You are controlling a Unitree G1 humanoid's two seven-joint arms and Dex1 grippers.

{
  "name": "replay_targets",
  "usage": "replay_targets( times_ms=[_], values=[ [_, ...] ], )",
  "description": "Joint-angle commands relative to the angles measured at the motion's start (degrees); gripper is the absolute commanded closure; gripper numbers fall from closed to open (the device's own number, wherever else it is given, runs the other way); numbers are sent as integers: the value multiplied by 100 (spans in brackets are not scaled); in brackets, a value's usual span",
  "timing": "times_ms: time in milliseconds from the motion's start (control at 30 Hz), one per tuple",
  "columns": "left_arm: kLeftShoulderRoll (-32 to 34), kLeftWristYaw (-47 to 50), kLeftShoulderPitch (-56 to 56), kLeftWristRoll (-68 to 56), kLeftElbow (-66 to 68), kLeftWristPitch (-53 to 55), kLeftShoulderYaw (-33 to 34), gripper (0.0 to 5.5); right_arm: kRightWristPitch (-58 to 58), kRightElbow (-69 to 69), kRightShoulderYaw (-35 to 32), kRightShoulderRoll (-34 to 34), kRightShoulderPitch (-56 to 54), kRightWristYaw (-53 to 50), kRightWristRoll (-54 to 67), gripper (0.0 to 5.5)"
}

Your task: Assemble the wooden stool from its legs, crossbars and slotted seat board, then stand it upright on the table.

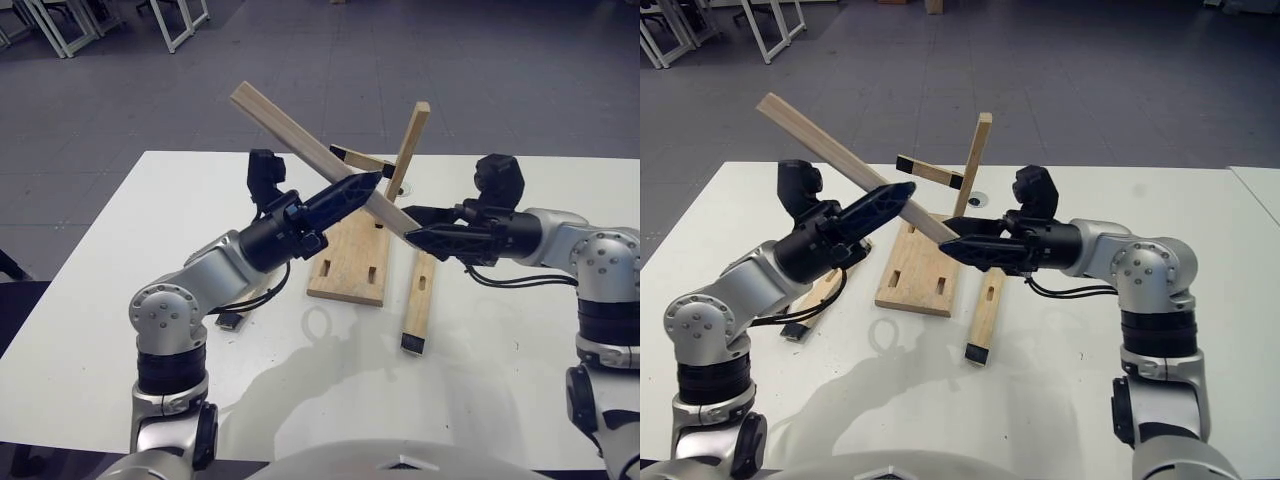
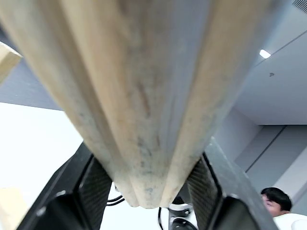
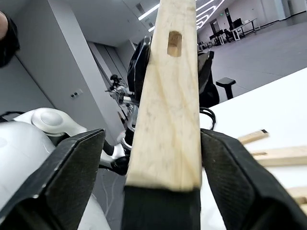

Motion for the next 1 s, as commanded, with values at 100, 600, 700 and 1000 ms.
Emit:
replay_targets(
  times_ms=[100,600,700,1000],
  values=[
    [950,-281,-157,454,358,-185,893,346,-1062,452,602,-846,370,868,-1328,200],
    [1274,-1028,423,3063,135,-807,549,346,-7338,3507,3326,656,-1089,-818,-6823,200],
    [1154,-997,435,3116,84,-789,529,346,-7973,4090,3512,805,-1332,-950,-7277,200],
    [1036,-1104,276,3277,140,-690,400,346,-9223,4478,3688,551,-1383,-135,-7408,200]
  ],
)
